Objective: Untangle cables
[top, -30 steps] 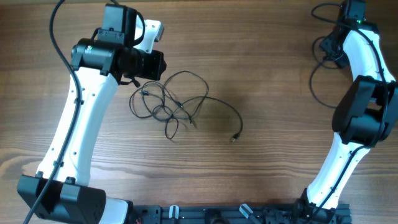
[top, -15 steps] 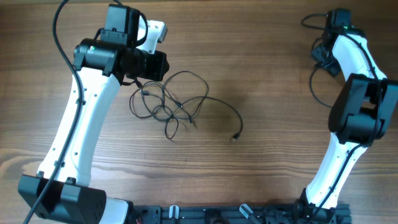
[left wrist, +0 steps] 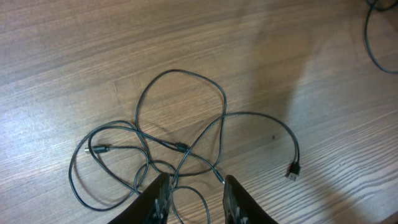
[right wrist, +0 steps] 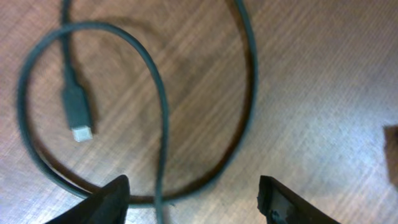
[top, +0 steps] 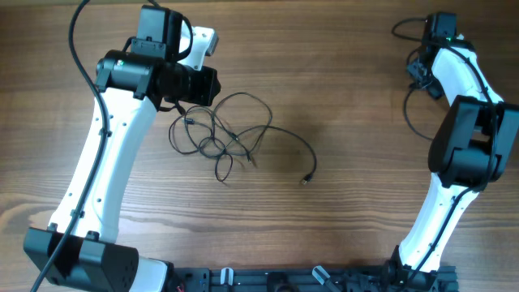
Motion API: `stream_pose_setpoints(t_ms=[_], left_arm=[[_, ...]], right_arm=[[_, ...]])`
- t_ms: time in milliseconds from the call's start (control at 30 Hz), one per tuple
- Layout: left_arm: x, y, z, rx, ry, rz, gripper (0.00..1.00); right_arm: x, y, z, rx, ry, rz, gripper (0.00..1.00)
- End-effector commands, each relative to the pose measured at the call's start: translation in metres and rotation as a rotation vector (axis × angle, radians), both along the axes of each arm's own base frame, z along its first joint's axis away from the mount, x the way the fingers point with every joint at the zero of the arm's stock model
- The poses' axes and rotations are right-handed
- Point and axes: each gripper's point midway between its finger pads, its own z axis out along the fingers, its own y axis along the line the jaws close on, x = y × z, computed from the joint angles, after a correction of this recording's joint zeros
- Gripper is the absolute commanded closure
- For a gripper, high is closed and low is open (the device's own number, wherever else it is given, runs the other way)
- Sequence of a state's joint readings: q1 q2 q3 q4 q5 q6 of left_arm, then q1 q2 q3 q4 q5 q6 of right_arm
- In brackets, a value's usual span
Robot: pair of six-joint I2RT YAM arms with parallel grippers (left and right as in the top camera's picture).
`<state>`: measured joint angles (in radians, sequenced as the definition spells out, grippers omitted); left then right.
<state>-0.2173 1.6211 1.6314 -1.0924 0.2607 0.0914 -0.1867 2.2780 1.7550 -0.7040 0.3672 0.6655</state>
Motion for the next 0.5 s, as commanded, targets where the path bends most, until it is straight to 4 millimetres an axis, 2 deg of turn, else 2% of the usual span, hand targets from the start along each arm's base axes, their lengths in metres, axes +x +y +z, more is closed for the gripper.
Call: stream_pose_setpoints(t_ms=[0, 167, 467], left_arm=[[-0.006, -0.003, 0.010, -0.019, -0.015, -0.017, 0.71], [-0.009, -0.008, 0.010, -0.018, -0.011, -0.031, 0.71], [-0.012, -0.017, 0.010, -0.016, -0.013, -0.057, 0.70]], right_arm=[[0.004, 0.001, -0.011, 0.005, 0.005, 0.033, 0.25], [0.005, 0.000, -0.018, 0.004, 0.008, 0.023, 0.23], [-0.007, -0.006, -0.042, -0.018, 0.073, -0.014, 0.22]])
